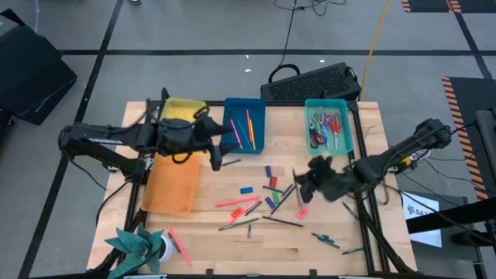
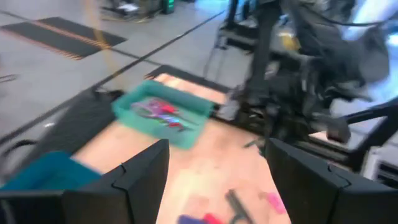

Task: Sort crayons/erasers/pens/pencils in bins
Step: Put the right dark green pencil into the blue bin

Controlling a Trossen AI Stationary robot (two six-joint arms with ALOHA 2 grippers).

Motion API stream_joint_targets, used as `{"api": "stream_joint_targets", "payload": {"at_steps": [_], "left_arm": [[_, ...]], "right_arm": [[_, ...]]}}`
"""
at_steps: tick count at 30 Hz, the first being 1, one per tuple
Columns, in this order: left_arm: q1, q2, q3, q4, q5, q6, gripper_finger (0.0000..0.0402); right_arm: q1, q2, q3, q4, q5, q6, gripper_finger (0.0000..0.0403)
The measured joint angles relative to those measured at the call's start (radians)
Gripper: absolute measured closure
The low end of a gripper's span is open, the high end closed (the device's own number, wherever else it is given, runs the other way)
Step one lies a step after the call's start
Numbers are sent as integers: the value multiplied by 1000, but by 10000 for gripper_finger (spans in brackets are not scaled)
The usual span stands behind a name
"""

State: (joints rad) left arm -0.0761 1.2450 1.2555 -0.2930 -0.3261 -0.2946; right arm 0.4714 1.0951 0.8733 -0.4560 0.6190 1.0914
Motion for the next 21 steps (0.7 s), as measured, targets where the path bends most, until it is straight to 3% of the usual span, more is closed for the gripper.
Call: {"api": "stream_joint_targets", "payload": {"at_steps": [3, 10, 13, 21], "left_arm": [[1, 12, -97, 149, 76, 4, 122], [15, 103, -235, 498, 312, 23, 119], [14, 162, -234, 560, 336, 23, 119], [32, 323, -149, 604, 399, -22, 119]], "right_arm": [[-28, -17, 0, 273, 70, -276, 385], [-108, 2, 0, 762, 46, -738, 385], [-135, 7, 1, 857, -4, -801, 385], [-166, 17, 1, 843, -21, -795, 385]]}}
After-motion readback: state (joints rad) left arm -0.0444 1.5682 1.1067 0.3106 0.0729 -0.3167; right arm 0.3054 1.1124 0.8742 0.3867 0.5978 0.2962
